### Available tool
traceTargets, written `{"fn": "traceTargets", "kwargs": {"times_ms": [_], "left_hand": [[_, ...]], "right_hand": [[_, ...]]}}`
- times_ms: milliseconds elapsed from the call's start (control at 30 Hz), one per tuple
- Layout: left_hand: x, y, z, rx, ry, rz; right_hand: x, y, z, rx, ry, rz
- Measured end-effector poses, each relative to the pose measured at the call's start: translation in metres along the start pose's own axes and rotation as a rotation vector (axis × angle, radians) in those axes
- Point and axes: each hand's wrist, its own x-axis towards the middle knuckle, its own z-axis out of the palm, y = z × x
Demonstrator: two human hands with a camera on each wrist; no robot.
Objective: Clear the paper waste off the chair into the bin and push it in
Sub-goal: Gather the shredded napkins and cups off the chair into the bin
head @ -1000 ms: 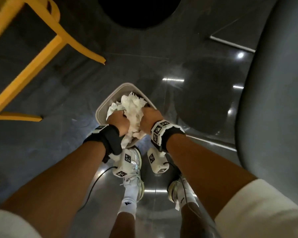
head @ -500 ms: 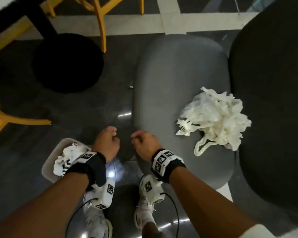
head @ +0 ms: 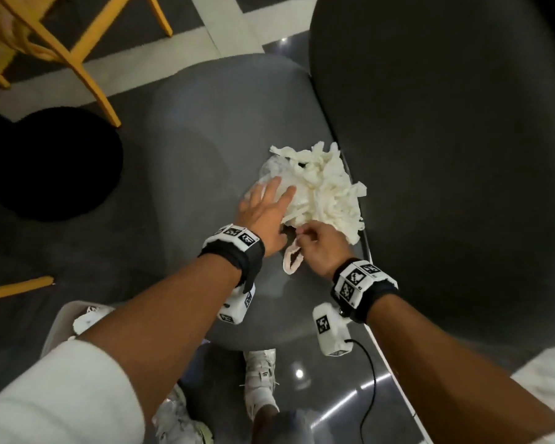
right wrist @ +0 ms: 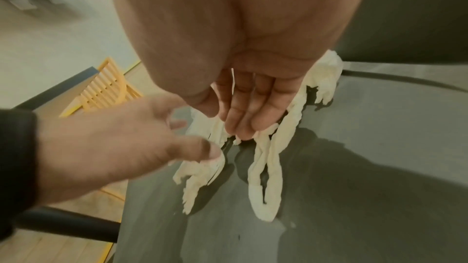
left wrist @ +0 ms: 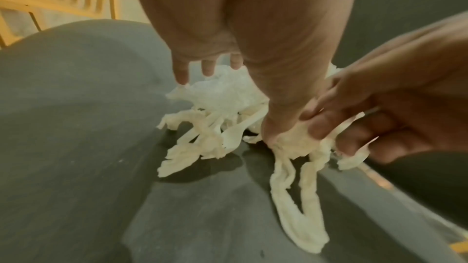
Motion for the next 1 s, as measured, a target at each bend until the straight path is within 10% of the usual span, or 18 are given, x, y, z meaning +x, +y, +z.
{"fn": "traceTargets", "kwargs": {"times_ms": [133,500,800,1000], "left_hand": [[0.004,-0.02,0.017,0.035,-0.164,-0.136],[-0.04,-0.072,0.008,-0.022,0.065,-0.33],[-0.045,-0.073,0.0,-0.026,0.118,-0.291],[-0.031,-0.053,0.012,-0.072,0.182,-0.177]], "right_hand": [[0.002,0.01,-0.022,0.047,0.109,-0.006],[0.036,-0.004,-0.037,-0.243,0.592,-0.085],[0.079,-0.005,-0.061,-0.395,0.34,0.163],[0.079,-0.013,-0.064,-0.415,0.375,0.042]]}}
